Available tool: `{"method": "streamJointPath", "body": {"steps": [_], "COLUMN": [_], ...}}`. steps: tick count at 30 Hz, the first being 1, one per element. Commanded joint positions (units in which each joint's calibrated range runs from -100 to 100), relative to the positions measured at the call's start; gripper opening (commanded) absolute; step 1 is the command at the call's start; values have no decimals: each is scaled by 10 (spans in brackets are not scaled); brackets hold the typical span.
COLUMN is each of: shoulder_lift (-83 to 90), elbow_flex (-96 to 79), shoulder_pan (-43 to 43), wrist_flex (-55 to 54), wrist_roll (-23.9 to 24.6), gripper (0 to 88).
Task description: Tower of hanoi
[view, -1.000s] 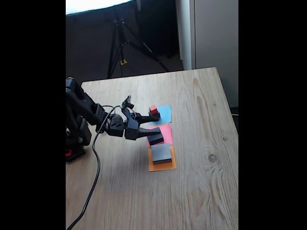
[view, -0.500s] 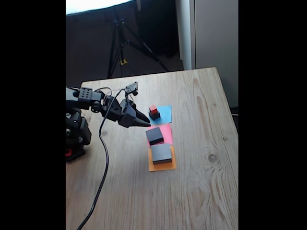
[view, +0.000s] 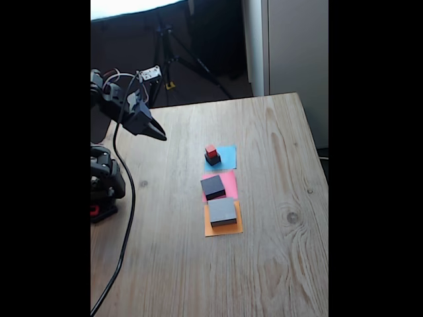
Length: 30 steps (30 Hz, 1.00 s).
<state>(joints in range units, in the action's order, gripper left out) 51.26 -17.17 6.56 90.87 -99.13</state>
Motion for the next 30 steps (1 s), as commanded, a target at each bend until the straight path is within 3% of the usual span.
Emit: {"method": "streamJointPath", "body": {"steps": [1, 9, 19, 24, 30], "shoulder_lift": [32, 29, 73, 63, 23], "elbow_flex": [35, -10, -297, -367, -501], "shoulder_pan": [13, 78, 99, 94, 76], "wrist_flex": [37, -10, -278, -402, -661], "wrist_roll": [-9, -9, -9, -9, -9], "gripper": [10, 16, 275, 313, 332]}}
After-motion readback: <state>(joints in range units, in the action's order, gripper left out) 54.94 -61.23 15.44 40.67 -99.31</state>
